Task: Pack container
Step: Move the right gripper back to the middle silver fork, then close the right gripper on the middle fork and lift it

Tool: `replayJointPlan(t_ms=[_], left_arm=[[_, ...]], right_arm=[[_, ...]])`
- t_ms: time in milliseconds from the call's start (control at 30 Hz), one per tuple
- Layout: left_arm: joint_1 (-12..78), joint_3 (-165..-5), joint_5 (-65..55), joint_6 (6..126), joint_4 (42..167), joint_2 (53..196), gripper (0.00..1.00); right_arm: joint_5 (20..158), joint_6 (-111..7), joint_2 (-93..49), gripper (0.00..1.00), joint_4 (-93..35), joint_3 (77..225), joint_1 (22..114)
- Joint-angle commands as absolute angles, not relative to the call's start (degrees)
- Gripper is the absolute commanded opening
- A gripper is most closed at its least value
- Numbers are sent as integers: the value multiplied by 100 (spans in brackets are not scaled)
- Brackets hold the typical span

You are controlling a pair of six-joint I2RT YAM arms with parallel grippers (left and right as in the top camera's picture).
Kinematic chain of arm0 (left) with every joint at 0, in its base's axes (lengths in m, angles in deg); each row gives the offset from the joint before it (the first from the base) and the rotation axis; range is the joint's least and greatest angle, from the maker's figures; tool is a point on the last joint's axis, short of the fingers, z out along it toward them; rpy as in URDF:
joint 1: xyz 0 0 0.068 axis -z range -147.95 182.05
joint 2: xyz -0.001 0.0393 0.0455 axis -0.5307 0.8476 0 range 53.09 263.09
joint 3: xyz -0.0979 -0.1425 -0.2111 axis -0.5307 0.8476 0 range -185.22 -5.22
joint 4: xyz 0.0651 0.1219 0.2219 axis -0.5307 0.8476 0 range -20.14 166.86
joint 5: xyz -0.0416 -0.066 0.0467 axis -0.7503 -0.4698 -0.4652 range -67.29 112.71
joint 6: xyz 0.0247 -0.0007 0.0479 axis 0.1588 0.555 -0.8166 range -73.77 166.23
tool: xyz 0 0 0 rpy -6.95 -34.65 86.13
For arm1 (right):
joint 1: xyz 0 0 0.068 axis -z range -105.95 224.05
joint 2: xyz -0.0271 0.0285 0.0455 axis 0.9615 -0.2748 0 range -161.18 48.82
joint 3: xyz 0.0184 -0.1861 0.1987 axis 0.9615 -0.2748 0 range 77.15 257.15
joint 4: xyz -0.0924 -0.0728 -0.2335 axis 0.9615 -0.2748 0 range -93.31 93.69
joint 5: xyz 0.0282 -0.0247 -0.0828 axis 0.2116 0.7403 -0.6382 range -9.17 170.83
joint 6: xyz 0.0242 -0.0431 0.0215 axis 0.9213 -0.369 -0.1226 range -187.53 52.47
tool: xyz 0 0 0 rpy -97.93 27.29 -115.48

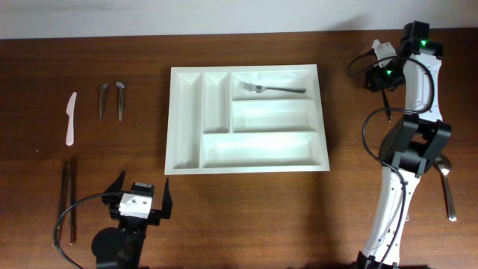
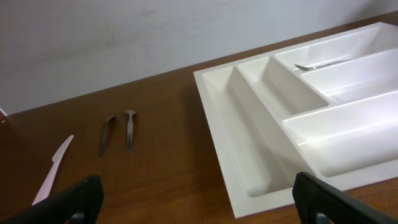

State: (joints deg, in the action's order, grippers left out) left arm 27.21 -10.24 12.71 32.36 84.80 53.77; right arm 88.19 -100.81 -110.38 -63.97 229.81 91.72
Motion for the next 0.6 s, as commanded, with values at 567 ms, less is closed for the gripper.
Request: replayJointPlan(t_ms=[567], left_arm=[[2754, -998, 1313, 3252, 8484, 5366, 99]], right_arm=[[8460, -10120, -11285, 7, -6292, 22885, 9168]])
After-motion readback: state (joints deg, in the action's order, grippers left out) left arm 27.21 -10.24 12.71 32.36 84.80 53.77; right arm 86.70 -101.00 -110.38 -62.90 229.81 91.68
